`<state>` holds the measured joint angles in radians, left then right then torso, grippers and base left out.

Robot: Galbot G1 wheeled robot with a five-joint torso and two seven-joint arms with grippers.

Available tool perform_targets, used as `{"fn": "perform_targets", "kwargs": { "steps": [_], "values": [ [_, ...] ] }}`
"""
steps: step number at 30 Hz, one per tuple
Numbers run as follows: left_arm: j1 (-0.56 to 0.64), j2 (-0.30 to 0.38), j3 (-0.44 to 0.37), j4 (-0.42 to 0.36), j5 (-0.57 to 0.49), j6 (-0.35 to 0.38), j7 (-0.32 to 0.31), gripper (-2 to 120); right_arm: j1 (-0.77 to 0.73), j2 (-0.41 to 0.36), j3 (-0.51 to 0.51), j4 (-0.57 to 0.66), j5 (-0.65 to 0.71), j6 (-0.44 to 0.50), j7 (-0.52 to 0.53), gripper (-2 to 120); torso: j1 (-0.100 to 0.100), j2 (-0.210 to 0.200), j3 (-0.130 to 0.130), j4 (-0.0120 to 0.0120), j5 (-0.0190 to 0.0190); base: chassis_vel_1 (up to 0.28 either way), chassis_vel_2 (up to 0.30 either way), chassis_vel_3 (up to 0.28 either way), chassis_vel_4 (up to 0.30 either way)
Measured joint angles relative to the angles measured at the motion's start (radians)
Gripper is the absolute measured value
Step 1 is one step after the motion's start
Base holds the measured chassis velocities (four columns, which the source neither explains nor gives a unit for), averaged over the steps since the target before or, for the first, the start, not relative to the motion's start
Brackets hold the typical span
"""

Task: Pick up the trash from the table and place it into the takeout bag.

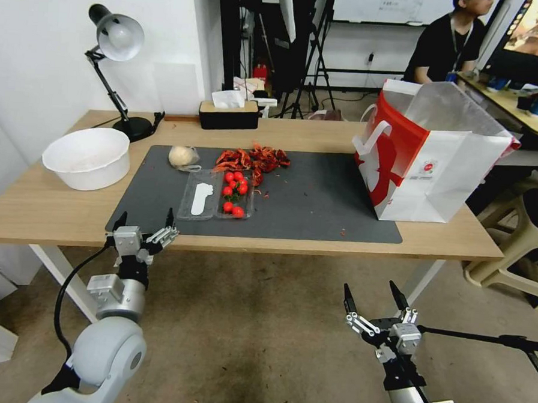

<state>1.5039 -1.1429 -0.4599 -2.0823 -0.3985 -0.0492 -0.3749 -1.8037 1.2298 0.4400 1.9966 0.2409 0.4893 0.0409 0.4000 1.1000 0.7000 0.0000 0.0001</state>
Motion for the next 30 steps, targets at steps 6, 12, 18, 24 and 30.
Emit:
{"fn": "perform_targets", "kwargs": {
  "steps": [6,12,18,24,30],
  "values": [
    [-0.018,0.029,-0.006,0.012,-0.018,-0.002,0.031,100,0.005,-0.001,-0.002,0.001,0.000,-0.003,-0.001,100,0.000,0.000,0.000,0.0000,-0.0002,0.000,0.000,0.000,0.000],
    [-0.057,0.070,-0.010,0.039,-0.056,0.010,0.054,100,0.011,0.000,-0.003,0.009,0.001,-0.013,-0.005,100,0.000,0.000,0.000,0.0000,-0.0003,0.000,0.000,0.000,0.000],
    [-0.233,0.202,0.016,0.144,-0.165,0.063,0.205,100,0.030,-0.002,-0.001,0.025,0.006,-0.041,-0.007,100,0.000,0.000,0.000,0.0001,-0.0001,0.000,0.000,0.000,0.000],
    [-0.446,0.277,0.079,0.276,-0.257,0.093,0.338,100,0.031,-0.002,0.005,0.025,0.007,-0.045,-0.006,100,0.000,0.000,0.000,-0.0001,-0.0004,0.000,0.000,0.000,0.000],
    [-0.681,0.303,0.158,0.440,-0.330,0.160,0.431,100,0.031,0.000,0.011,0.017,0.007,-0.046,-0.004,100,0.000,0.000,0.000,-0.0001,0.0001,0.000,0.000,0.000,0.000]
  ]
}}
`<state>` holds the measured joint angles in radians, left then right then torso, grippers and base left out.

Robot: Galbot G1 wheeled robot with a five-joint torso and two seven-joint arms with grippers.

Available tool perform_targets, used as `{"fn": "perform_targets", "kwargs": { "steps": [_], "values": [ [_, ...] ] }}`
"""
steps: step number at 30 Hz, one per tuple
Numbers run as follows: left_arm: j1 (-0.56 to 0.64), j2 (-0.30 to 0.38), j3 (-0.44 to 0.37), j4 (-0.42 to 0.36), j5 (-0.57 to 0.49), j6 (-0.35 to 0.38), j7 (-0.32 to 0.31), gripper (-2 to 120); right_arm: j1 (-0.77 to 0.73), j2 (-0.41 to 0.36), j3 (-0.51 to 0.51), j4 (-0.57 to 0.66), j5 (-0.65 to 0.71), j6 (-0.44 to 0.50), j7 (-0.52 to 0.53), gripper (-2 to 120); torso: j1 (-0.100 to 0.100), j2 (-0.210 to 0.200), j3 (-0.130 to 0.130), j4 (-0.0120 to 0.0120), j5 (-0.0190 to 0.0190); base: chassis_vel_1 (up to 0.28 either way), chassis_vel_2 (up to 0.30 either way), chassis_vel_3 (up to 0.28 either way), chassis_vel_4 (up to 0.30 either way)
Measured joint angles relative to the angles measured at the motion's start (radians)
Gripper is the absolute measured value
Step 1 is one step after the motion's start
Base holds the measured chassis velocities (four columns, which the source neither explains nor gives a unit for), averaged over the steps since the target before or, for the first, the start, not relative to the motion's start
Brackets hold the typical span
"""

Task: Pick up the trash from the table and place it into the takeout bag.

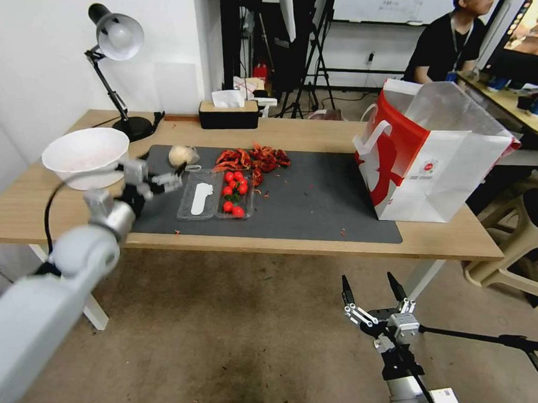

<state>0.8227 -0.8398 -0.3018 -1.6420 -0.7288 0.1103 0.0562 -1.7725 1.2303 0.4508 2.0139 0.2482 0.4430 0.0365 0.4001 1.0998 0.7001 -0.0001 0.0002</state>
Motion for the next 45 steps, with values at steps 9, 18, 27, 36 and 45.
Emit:
{"fn": "perform_targets", "kwargs": {
  "steps": [9,18,27,36,45],
  "values": [
    [-0.210,-0.002,0.133,0.188,0.021,0.087,0.092,100,0.001,0.004,0.007,-0.015,0.000,0.000,0.001,100,0.000,0.000,0.000,0.0002,-0.0007,0.000,0.000,0.000,0.000],
    [-0.386,-0.057,0.253,0.361,0.075,0.220,0.152,100,0.000,0.007,0.012,-0.030,-0.002,0.002,0.004,100,0.000,0.000,0.000,0.0001,-0.0003,0.000,0.000,0.000,0.000],
    [-0.531,-0.137,0.334,0.534,0.126,0.306,0.076,100,0.006,0.011,0.007,-0.042,-0.008,0.003,0.005,100,0.000,0.000,0.000,0.0001,-0.0002,0.000,0.000,0.000,0.000],
    [-0.573,-0.174,0.335,0.597,0.132,0.414,0.070,100,0.005,0.005,0.008,-0.040,-0.010,0.002,0.007,100,0.000,0.000,0.000,0.0004,-0.0001,0.000,0.000,0.000,0.000],
    [-0.580,-0.198,0.330,0.629,0.096,0.488,0.040,100,-0.008,0.003,0.010,-0.030,-0.012,0.006,0.007,100,0.000,0.000,0.000,0.0002,-0.0002,0.000,0.000,0.000,0.000]
  ]
}}
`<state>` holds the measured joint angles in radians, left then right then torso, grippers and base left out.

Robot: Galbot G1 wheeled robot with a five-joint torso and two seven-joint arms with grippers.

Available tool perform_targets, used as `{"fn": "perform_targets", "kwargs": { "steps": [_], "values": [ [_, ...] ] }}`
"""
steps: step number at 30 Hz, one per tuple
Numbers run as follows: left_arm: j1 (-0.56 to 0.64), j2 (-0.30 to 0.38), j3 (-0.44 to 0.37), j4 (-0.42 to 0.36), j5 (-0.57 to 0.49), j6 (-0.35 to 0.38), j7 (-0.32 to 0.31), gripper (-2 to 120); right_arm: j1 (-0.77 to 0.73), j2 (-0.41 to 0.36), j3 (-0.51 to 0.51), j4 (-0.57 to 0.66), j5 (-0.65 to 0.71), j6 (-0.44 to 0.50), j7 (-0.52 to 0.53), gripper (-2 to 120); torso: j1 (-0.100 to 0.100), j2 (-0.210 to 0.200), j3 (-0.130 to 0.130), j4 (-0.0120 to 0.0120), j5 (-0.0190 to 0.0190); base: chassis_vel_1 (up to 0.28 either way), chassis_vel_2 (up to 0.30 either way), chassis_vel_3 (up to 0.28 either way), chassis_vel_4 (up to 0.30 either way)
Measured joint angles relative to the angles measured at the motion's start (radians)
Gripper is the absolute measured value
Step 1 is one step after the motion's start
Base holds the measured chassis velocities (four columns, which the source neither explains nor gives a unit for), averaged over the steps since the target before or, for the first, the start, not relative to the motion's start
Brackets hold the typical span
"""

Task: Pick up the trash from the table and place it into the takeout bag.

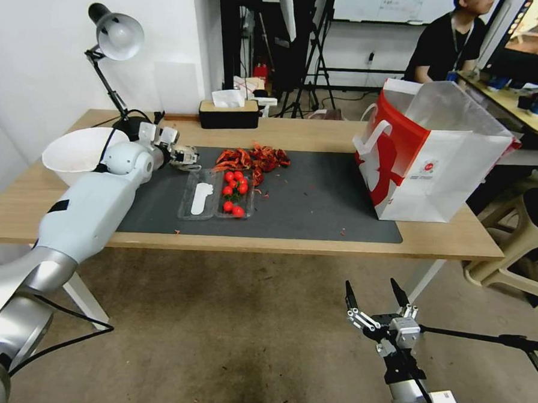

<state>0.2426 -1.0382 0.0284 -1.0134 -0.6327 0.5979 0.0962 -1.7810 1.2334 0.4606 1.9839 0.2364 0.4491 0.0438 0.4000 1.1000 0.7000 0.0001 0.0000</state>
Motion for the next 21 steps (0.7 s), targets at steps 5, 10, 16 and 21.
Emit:
{"fn": "perform_targets", "kwargs": {
  "steps": [5,10,16,21],
  "values": [
    [0.001,-0.017,-0.010,0.016,-0.011,0.006,-0.011,95,-0.010,0.007,-0.004,0.011,-0.010,0.004,-0.002,100,0.000,0.000,0.000,-0.0003,0.0000,0.000,0.000,0.000,0.000],
    [-0.001,-0.023,-0.009,0.030,-0.015,0.003,-0.013,81,-0.011,0.009,-0.007,0.011,-0.015,0.007,-0.002,100,0.000,0.000,0.000,0.0001,0.0000,0.000,0.000,0.000,0.000],
    [-0.011,-0.027,-0.009,0.043,-0.019,-0.016,-0.012,57,-0.010,0.009,-0.008,0.007,-0.015,0.009,-0.002,100,0.000,0.000,0.000,0.0000,0.0000,0.000,0.000,0.000,0.000],
    [-0.016,-0.028,-0.008,0.049,-0.031,-0.042,-0.009,38,-0.010,0.013,-0.010,0.006,-0.018,0.010,-0.002,100,0.000,0.000,0.000,-0.0001,0.0001,0.000,0.000,0.000,0.000]
  ]
}}
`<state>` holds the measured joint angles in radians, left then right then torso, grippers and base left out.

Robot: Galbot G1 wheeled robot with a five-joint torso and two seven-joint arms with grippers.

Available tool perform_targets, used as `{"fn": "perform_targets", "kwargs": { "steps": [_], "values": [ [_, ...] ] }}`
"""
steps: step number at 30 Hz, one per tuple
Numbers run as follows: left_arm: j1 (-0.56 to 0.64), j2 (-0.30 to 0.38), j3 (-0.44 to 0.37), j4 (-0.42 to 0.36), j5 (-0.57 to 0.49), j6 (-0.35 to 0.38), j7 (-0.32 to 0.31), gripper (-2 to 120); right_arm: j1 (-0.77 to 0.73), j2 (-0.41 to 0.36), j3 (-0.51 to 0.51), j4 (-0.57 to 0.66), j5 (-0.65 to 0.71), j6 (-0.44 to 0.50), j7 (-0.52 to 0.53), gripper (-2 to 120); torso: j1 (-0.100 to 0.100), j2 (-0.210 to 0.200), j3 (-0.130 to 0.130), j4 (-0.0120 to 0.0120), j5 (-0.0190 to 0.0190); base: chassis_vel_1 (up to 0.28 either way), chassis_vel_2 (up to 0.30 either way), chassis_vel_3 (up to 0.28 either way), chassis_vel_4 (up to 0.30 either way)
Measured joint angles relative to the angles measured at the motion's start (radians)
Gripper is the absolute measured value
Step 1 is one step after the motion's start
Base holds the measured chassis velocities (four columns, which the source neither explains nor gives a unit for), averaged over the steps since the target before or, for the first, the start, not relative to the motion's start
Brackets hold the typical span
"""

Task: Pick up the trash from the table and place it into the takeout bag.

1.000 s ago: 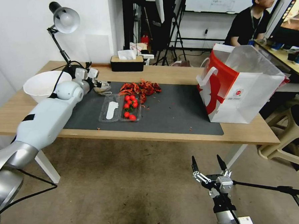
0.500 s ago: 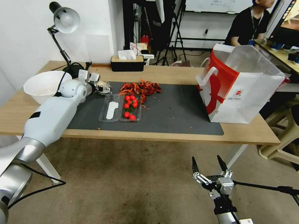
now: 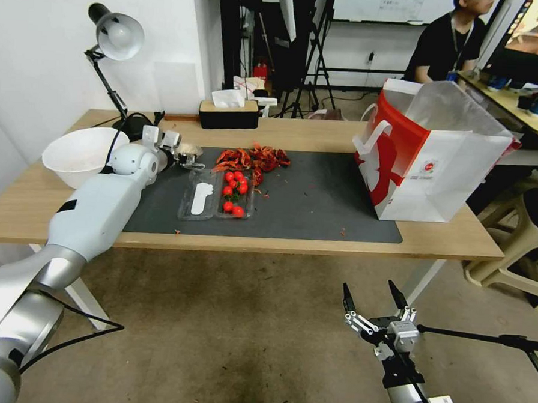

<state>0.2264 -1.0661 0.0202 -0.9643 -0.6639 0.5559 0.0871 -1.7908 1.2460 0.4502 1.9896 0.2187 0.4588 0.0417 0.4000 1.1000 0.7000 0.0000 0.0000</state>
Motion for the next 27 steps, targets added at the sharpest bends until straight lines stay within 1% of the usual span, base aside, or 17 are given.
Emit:
{"fn": "perform_targets", "kwargs": {
  "steps": [1,2,3,5,6,8,9,10,12,17,18,20,21,23,24,25,27],
  "values": [
    [0.000,0.000,0.000,0.000,0.000,0.000,0.000,38,0.000,0.000,0.000,0.000,0.000,0.000,0.000,100,0.000,0.000,0.000,0.0000,0.0000,0.000,0.000,0.000,0.000],
    [-0.002,0.001,-0.001,0.000,-0.008,-0.015,0.008,33,0.000,0.000,0.000,0.000,0.000,0.000,0.000,100,0.000,0.000,0.000,0.0000,-0.0002,0.000,0.000,0.000,0.000],
    [-0.004,0.004,-0.003,-0.002,-0.020,-0.044,0.028,30,0.000,0.000,0.000,0.000,0.000,0.000,0.000,100,0.000,0.000,0.000,0.0000,-0.0003,0.000,0.000,0.000,0.000],
    [-0.014,0.018,-0.006,-0.015,-0.043,-0.154,0.102,20,0.001,0.000,0.000,0.000,0.000,0.000,0.000,100,0.000,0.000,0.000,0.0001,0.0000,0.000,0.000,0.000,0.000],
    [-0.014,0.018,-0.006,-0.015,-0.043,-0.154,0.102,20,0.001,0.000,0.000,0.000,0.000,0.000,0.000,100,0.000,0.000,0.000,0.0001,0.0000,0.000,0.000,0.000,0.000],
    [-0.026,0.031,-0.004,-0.054,-0.085,-0.236,0.175,13,0.003,0.001,0.000,-0.001,0.000,0.000,0.000,100,0.000,0.000,0.000,0.0004,0.0001,0.000,0.000,0.000,0.000],
    [-0.032,0.033,-0.001,-0.077,-0.108,-0.261,0.205,11,0.005,0.001,0.000,-0.002,0.000,0.000,0.000,100,0.000,0.000,0.000,0.0005,0.0001,0.000,0.000,0.000,0.000],
    [-0.032,0.033,-0.001,-0.077,-0.108,-0.261,0.205,11,0.005,0.001,0.000,-0.002,0.000,0.000,0.000,100,0.000,0.000,0.000,0.0005,0.0001,0.000,0.000,0.000,0.000],
    [-0.053,0.032,0.015,-0.134,-0.154,-0.307,0.266,8,0.006,0.002,-0.002,-0.003,0.000,0.000,0.000,100,0.000,0.000,0.000,0.0000,0.0002,0.000,0.000,0.000,0.000],
    [-0.119,-0.006,0.060,-0.196,-0.199,-0.332,0.341,8,0.006,0.008,-0.007,-0.002,-0.007,0.000,0.000,100,0.000,0.000,0.000,-0.0001,0.0003,0.000,0.000,0.000,0.000],
    [-0.119,-0.006,0.060,-0.196,-0.199,-0.332,0.341,8,0.006,0.008,-0.007,-0.002,-0.007,0.000,0.000,100,0.000,0.000,0.000,-0.0001,0.0003,0.000,0.000,0.000,0.000],
    [-0.162,-0.049,0.085,-0.209,-0.211,-0.332,0.368,7,0.006,0.011,-0.007,-0.001,-0.008,0.000,0.000,100,0.000,0.000,0.000,0.0001,0.0000,0.000,0.000,0.000,0.000],
    [-0.192,-0.084,0.101,-0.209,-0.221,-0.332,0.377,7,0.005,0.012,-0.007,0.000,-0.008,0.000,0.000,100,0.000,0.000,0.000,0.0000,0.0003,0.000,0.000,0.000,0.000],
    [-0.212,-0.108,0.114,-0.204,-0.225,-0.332,0.379,7,0.005,0.012,-0.006,0.000,-0.008,0.000,0.000,100,0.000,0.000,0.000,-0.0002,0.0004,0.000,0.000,0.000,0.000],
    [-0.246,-0.145,0.134,-0.186,-0.228,-0.332,0.379,7,0.004,0.012,-0.005,0.000,-0.009,0.000,0.000,100,0.000,0.000,0.000,-0.0006,0.0003,0.000,0.000,0.000,0.000],
    [-0.246,-0.145,0.134,-0.186,-0.228,-0.332,0.379,7,0.004,0.012,-0.005,0.000,-0.009,0.000,0.000,100,0.000,0.000,0.000,-0.0006,0.0003,0.000,0.000,0.000,0.000],
    [-0.295,-0.192,0.167,-0.152,-0.230,-0.332,0.379,7,0.004,0.012,-0.002,0.002,-0.009,0.000,0.000,100,0.000,0.000,0.000,-0.0003,0.0005,0.000,0.000,0.000,0.000]
  ]
}}
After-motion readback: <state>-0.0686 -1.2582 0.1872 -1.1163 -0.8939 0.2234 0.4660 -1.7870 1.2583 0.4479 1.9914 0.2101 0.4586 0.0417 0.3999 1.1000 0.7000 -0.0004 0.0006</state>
